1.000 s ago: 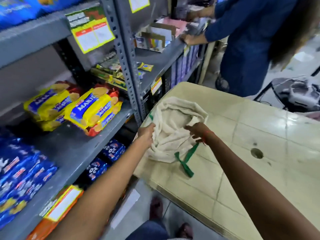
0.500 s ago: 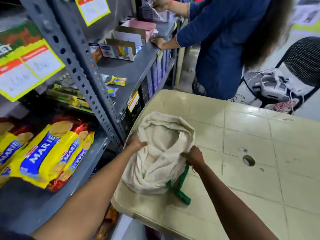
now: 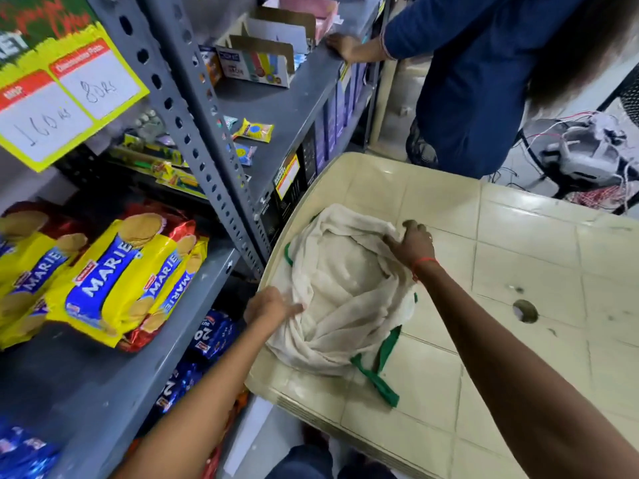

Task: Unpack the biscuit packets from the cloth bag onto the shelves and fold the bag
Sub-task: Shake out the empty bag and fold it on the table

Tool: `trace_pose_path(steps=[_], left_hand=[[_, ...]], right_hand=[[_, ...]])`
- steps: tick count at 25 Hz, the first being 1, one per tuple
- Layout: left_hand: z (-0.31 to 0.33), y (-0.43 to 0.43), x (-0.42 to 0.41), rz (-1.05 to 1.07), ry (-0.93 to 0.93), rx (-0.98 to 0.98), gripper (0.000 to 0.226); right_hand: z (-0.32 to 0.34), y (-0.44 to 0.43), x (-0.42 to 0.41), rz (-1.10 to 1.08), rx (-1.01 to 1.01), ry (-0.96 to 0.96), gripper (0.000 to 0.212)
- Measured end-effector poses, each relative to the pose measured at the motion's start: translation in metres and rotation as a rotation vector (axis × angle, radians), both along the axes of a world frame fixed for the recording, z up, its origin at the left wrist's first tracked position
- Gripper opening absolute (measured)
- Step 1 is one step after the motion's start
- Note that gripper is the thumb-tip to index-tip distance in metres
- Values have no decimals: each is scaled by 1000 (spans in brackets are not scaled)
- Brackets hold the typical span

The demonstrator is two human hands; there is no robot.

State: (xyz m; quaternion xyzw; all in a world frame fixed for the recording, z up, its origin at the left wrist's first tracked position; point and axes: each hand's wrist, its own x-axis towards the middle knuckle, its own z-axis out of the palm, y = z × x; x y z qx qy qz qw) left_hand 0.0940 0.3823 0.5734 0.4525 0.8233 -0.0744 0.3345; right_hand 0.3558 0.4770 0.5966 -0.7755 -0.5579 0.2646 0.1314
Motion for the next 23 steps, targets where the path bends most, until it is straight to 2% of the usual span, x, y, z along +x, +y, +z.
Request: trace_pose_path(steps=[1, 3, 5, 7, 9, 12, 16, 18, 21, 23], left_hand=[[-1, -13, -2, -53, 16, -86, 72], [-2, -31, -4, -54, -93, -149, 57], [1, -36, -2, 40, -238, -118, 37], [12, -34, -1, 118, -240, -49, 26], [22, -34, -5, 111, -130, 1, 31], [30, -39, -7, 45, 116, 83, 36], [37, -49, -3, 70, 200, 127, 32], [36, -57, -5, 89, 148, 150, 29], [36, -64, -6, 168, -6, 277, 18], [37, -63, -1, 365, -235, 358, 15]], right_hand=[[-4, 12, -8, 50, -44, -33, 57], [-9, 26, -20, 121, -149, -78, 48], [-11, 30, -24, 126, -170, -86, 36], [-9, 29, -25, 159, -170, -124, 31], [-7, 25, -23, 198, -165, -164, 37], [-8, 16, -14, 232, -189, -110, 44], [-19, -5, -24, 362, -242, -93, 44], [-26, -16, -31, 319, -187, -82, 38], [-34, -21, -30, 118, -78, -29, 39], [-38, -24, -28, 121, -132, -38, 45]])
